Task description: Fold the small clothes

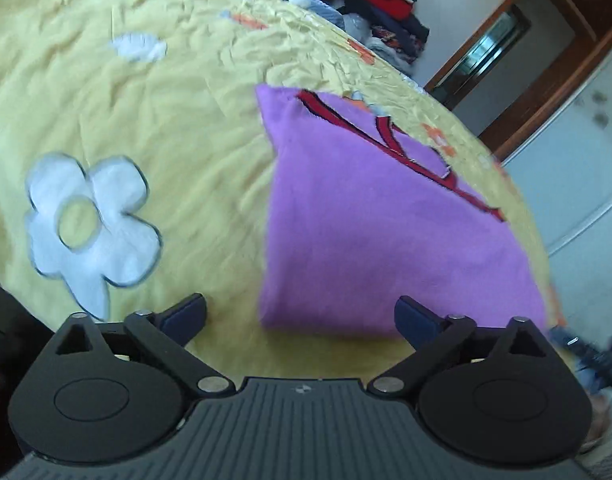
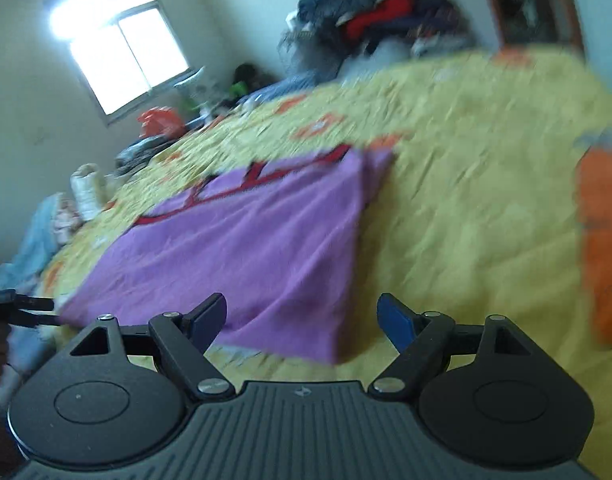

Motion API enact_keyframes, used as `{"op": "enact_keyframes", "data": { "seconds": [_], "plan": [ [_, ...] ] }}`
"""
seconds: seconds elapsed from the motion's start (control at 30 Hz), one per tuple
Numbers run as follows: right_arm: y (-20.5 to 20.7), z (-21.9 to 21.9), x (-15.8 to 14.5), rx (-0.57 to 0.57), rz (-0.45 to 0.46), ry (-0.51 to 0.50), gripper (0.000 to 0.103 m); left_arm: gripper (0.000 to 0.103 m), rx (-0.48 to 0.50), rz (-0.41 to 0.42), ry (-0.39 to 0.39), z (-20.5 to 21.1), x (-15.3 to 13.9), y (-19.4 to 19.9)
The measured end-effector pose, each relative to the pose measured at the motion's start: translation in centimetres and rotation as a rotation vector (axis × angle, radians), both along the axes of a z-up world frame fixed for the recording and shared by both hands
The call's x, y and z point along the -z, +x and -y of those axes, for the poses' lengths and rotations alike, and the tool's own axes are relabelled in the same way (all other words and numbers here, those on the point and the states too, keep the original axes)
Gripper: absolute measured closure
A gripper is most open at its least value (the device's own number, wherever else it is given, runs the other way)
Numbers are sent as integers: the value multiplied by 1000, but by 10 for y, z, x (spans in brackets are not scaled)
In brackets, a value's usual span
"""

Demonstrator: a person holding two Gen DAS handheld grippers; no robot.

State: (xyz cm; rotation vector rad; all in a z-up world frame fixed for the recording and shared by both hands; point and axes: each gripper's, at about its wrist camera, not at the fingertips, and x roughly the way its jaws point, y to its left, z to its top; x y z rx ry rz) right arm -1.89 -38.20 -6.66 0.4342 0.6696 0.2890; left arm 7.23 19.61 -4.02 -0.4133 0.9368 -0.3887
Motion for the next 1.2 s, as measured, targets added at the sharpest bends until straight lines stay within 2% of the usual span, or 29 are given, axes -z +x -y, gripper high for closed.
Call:
{"op": "enact_keyframes", "data": {
  "seconds": [0.03,0.07,0.1,0.13,0.17,0.23,0.3,0.37,0.47,0.53,0.57,0.63,0.73,0.77,0.8,0.83,0.9,0.93,0.97,1.0,1.07,1.13,1.2],
  "plan": [
    [6,0,6,-33,-17,60,20,4,-23,12,-20,-1,1,2],
    [8,0,8,-50,-12,105,23,13,-22,11,-52,0,1,5],
    [10,1,8,-82,-8,151,46,47,4,5,-98,2,3,12],
    [14,1,9,-103,-18,180,95,70,27,-30,-123,8,5,20],
    [18,1,10,-98,-37,194,96,97,49,-68,-127,12,9,29],
    [24,2,9,-113,-39,196,96,96,97,-94,-153,13,12,40],
    [26,-4,-3,-145,-30,105,96,96,147,-95,-136,9,7,47],
    [27,-12,-19,-194,-8,-25,96,96,191,-74,-89,6,-3,49],
    [24,-8,-46,-240,11,-139,97,95,246,-33,5,2,-18,48],
    [20,-1,-57,-234,12,-230,98,97,260,-41,52,-2,-19,52],
    [17,5,-55,-238,-10,-241,98,97,274,-43,83,-3,-15,50],
    [10,7,-43,-243,-59,-281,98,97,282,-66,86,-8,-5,45],
    [6,14,-25,-203,-142,-128,95,95,276,-53,119,-18,-3,36],
    [2,12,-23,-163,-149,-147,91,94,266,-48,117,-21,-7,35],
    [-2,12,-22,-113,-163,-147,73,93,246,-32,135,-24,-13,32],
    [-7,15,-21,-78,-169,-109,43,91,235,-2,175,-27,-21,30],
    [-21,19,-24,-14,-152,-68,10,87,208,77,236,-27,-43,24],
    [-28,19,-28,8,-126,-74,11,82,201,96,225,-26,-53,23],
    [-32,19,-33,22,-100,-77,11,65,201,118,212,-22,-61,23],
    [-34,19,-38,53,-73,-79,10,44,206,147,201,-14,-67,24],
    [-22,11,-48,42,-2,-103,10,25,241,186,179,13,-69,32],
    [6,-6,-50,5,26,-147,11,27,269,186,173,47,-59,45],
    [40,-22,-39,29,-33,-221,11,27,286,172,184,79,-43,59]
  ]
}}
